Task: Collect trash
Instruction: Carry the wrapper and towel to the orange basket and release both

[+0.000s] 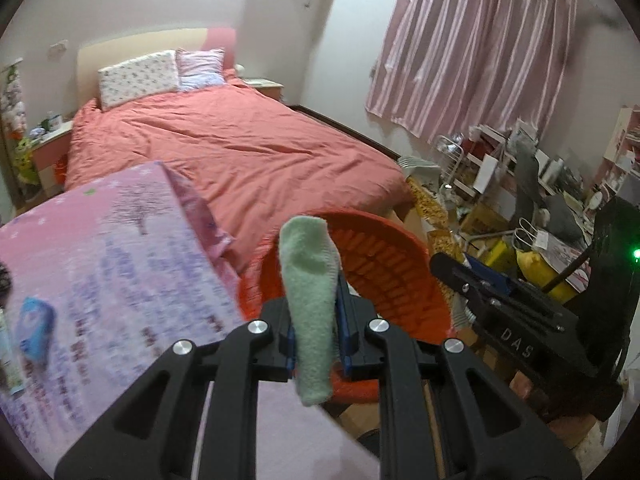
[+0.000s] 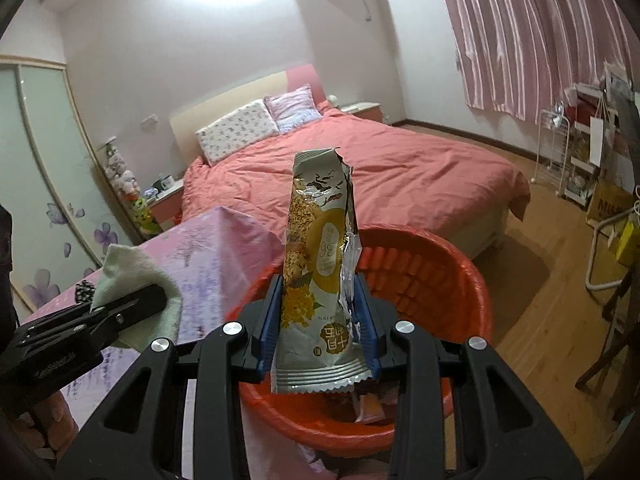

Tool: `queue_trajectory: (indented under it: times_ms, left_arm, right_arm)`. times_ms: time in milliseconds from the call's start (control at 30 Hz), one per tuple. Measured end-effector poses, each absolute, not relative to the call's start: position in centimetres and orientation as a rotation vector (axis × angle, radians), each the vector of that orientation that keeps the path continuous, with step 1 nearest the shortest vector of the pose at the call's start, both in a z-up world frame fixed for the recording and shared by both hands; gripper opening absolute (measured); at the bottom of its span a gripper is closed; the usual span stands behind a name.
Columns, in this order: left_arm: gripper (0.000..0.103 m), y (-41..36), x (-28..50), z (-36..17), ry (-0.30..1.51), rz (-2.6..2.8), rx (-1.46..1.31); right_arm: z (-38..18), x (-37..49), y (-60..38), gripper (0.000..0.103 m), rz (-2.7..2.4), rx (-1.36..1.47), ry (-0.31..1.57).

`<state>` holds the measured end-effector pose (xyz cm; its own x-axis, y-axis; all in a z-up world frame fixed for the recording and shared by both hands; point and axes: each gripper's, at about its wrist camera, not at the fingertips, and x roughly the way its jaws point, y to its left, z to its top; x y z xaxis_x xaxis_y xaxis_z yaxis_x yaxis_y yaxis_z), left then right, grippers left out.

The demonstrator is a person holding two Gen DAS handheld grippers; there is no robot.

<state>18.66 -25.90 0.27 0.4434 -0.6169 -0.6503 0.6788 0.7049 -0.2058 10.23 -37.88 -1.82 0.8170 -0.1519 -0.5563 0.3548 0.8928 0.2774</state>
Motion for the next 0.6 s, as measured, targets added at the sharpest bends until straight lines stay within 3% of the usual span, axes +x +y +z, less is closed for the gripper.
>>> queue_trajectory:
  times_ms: [133, 200, 367, 600]
  left_arm:
    - [0.020, -29.7, 19.5, -1.7, 0.810, -0.830, 0.117]
    - [0.024, -30.9, 19.9, -2.9, 0.829, -0.825, 0.133]
    - [0.053, -31.6, 20.8, -4.7, 0.842, -0.771, 0.160]
    - [0.074, -28.7, 22.0, -5.4, 0.848, -0.663, 0.154]
  right_arm:
    - [-3.6, 10.7, -39.2, 0.036, -0.279, 0.397, 0.597]
    - [-4.3, 10.8, -39.7, 0.044, -0.268, 0.405, 0.611]
    - [-5.7, 10.8, -40.6, 0.051, -0.271, 0.429, 0.633]
    - [-6.3, 10.5, -40.4, 0.063, -0.281, 0.440, 0.647]
